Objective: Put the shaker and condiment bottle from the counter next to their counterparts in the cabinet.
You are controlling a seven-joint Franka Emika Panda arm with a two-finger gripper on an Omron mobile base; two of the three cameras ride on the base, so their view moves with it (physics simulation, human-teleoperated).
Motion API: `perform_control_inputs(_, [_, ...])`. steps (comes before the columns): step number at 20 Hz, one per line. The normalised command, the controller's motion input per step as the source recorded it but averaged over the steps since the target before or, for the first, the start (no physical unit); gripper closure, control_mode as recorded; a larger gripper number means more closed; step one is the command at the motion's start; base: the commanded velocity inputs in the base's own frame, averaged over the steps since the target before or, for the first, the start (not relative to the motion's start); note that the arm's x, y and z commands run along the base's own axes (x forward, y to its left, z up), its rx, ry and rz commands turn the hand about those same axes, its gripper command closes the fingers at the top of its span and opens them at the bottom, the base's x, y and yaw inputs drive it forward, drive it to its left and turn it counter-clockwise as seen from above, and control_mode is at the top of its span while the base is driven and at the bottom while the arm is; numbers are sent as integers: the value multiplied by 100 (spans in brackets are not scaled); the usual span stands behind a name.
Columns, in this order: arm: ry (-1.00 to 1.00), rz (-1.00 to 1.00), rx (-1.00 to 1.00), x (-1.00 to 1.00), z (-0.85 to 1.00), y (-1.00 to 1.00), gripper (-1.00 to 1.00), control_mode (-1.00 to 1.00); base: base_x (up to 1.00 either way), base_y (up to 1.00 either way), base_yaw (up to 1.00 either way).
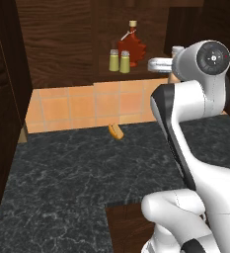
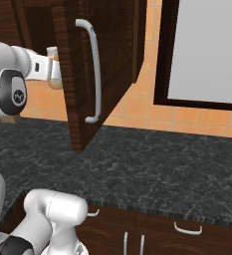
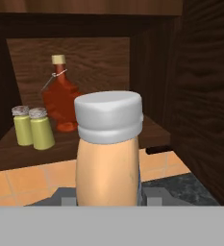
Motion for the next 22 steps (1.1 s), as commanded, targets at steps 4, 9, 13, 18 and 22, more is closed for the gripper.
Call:
perform_control_inputs(4, [0,0,0,16,0,-3,100,-100,0,0,0])
perform_control_inputs(9, [-4,3,0,15,10,-8,100,-100,0,0,0])
perform_control_inputs(13, [-1,3,0,47,0,-4,100,-100,0,0,0])
perform_control_inputs(18, [0,4,0,59,-1,0,100,-100,0,0,0])
perform_control_inputs(22, [0,3,0,43,-5,0,100,-100,0,0,0])
